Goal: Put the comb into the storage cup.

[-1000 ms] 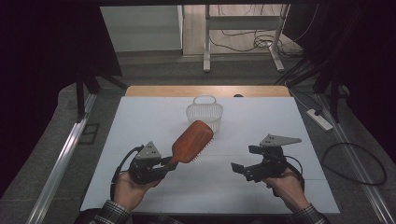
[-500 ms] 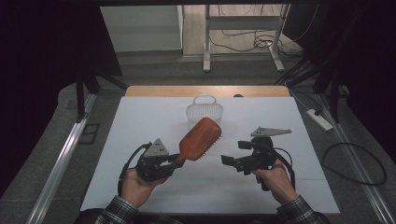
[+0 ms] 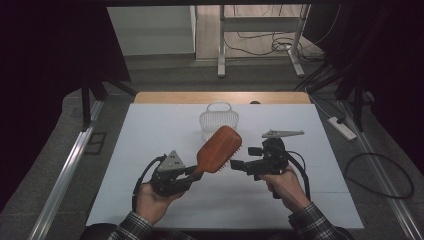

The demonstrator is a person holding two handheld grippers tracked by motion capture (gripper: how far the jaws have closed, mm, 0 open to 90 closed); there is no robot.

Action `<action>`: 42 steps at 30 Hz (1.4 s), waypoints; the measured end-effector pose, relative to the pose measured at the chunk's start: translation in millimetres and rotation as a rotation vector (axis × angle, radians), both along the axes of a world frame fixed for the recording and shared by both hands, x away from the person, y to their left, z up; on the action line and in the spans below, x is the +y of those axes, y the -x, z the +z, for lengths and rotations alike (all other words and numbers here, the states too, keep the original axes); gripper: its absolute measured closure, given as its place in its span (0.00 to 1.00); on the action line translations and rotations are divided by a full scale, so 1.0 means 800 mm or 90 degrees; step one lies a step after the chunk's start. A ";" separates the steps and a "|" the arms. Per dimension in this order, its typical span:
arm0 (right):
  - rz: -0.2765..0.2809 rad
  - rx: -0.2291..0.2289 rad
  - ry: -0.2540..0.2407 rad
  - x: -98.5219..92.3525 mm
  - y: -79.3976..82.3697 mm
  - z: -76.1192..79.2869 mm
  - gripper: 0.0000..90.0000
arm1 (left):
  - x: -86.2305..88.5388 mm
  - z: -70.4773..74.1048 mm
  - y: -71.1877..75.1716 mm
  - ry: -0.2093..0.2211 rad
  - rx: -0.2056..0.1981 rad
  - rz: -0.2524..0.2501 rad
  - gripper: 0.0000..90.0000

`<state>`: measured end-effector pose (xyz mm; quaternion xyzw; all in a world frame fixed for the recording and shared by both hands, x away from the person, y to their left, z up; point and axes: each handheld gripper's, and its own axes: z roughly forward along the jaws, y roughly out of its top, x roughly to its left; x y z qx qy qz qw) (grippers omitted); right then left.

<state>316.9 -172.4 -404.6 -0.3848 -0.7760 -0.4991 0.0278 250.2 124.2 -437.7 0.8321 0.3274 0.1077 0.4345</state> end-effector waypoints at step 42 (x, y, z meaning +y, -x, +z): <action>0.000 0.131 -0.119 0.033 -0.030 -0.009 0.49 | -0.017 -0.013 0.001 -0.012 -0.014 -0.022 0.80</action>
